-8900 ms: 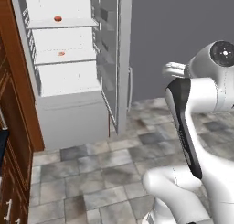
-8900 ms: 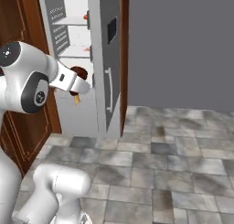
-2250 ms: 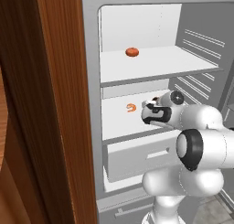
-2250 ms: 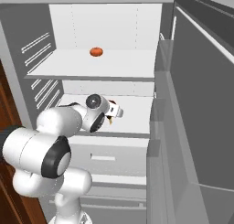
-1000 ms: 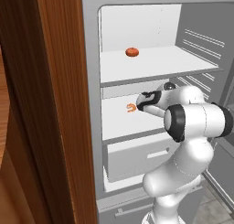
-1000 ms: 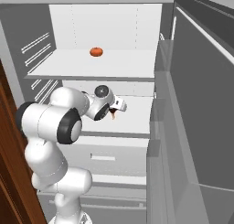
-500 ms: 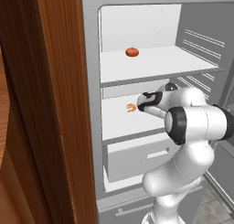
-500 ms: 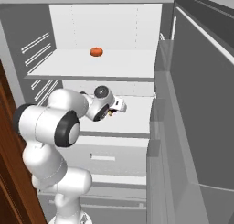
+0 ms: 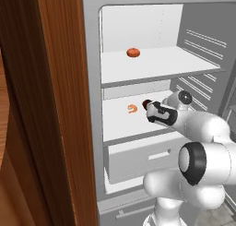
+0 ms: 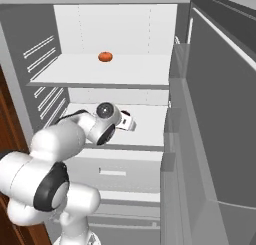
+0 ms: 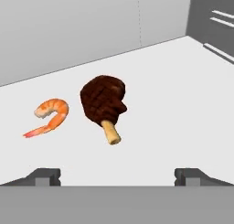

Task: Transport the steak and onion to the fridge. Place the steak on the rack containing meat and place the onion on the rack containing the vegetable, ensuring meats and vegetables are on different racks.

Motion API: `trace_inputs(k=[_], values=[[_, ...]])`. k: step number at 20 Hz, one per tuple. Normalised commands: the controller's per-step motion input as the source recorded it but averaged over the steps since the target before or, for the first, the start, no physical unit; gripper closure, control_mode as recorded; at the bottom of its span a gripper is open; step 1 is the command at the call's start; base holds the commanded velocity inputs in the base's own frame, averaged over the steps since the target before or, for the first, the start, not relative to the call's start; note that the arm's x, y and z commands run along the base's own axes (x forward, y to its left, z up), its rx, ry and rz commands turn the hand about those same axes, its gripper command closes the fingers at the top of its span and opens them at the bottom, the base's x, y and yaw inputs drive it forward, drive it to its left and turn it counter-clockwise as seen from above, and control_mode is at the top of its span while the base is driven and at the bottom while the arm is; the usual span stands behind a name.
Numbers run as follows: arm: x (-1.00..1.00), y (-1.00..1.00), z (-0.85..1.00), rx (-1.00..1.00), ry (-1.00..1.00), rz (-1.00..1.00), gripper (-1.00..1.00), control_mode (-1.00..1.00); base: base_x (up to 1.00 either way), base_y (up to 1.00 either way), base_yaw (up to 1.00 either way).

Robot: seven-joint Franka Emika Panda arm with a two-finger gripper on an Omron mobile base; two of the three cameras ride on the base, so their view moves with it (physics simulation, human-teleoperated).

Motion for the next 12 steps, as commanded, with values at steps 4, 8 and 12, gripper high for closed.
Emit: trace_inputs(k=[4,8,12], values=[[-0.83,-0.01,0.90,0.08,0.03,0.00,-1.00,-1.00,0.00,0.00,0.00],[-0.75,0.00,1.00,0.04,0.11,0.00,-1.00,-1.00,0.00,0.00,0.00],[-0.79,0.00,0.83,0.01,0.11,0.00,-1.00,-1.00,0.00,0.00,0.00]])
